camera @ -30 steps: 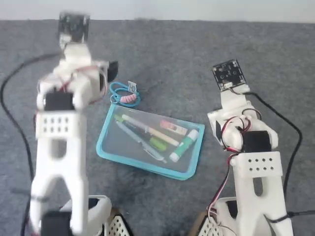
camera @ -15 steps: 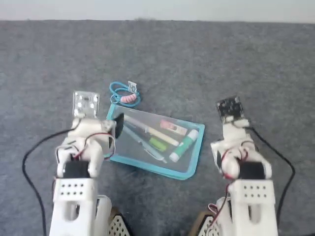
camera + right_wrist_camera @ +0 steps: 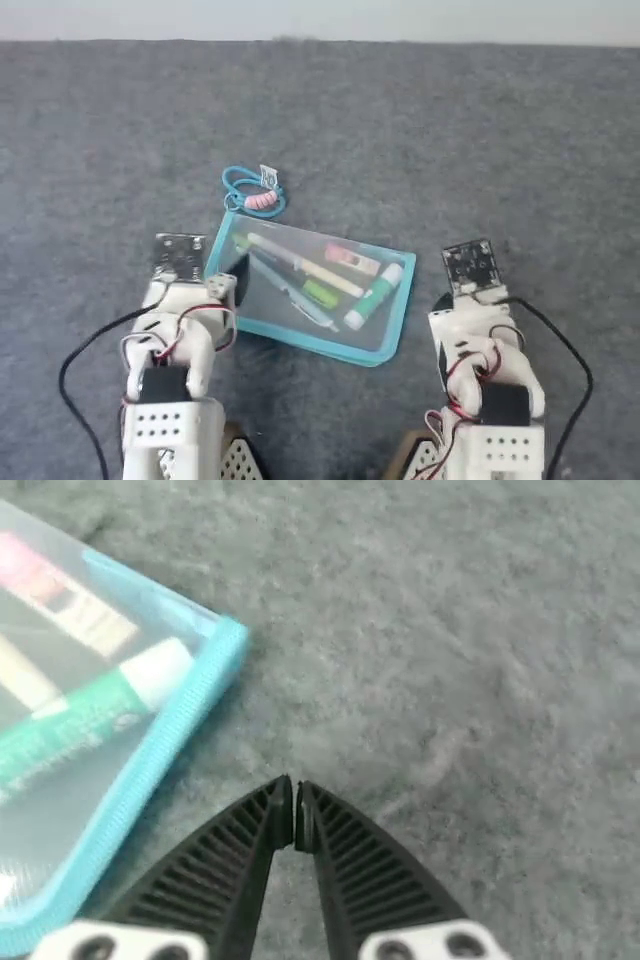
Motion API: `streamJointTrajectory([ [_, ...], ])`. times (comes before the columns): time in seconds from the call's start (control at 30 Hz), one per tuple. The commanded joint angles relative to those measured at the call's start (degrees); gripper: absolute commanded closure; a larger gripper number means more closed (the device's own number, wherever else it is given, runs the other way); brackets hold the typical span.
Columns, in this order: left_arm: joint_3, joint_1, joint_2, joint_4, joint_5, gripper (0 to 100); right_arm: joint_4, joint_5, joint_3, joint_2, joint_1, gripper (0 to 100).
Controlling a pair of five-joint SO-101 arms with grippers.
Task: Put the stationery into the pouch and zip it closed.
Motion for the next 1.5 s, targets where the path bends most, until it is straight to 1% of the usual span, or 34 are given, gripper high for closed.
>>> streamJointTrajectory([
  [0.0,-0.5,-5.5,-7.5,0.9,0.9,74,0.9,-0.1,1.5,-5.7,5.4,98.6],
  [0.07,-0.5,-8.8,-9.9,3.0,0.9,74,-0.6,-0.2,3.1,-4.6,7.9,98.6],
  [0.13,-0.5,-11.9,-11.9,6.2,0.9,74,-2.3,-0.2,6.2,-5.2,8.7,98.6],
  [0.3,-0.7,-17.1,-14.3,18.1,0.9,74,-0.4,-0.2,6.2,-5.4,8.6,98.6],
  [0.37,-0.7,-18.3,-14.8,21.8,0.9,74,-0.3,-0.2,6.2,-5.0,8.7,98.7],
  [0.47,-0.7,-19.8,-14.9,24.7,0.9,74,1.0,-0.2,6.2,-4.9,8.9,98.7],
  [0.6,-0.7,-20.0,-14.7,27.1,0.9,74,8.2,-0.2,6.2,-5.1,8.9,98.7],
  [0.7,-0.7,-20.0,-14.9,32.3,1.0,74,11.9,-0.2,6.2,-5.3,9.0,98.7],
  [1.47,-0.8,-20.0,-16.5,32.6,1.0,74,12.4,-0.2,6.2,-5.0,9.0,98.9],
])
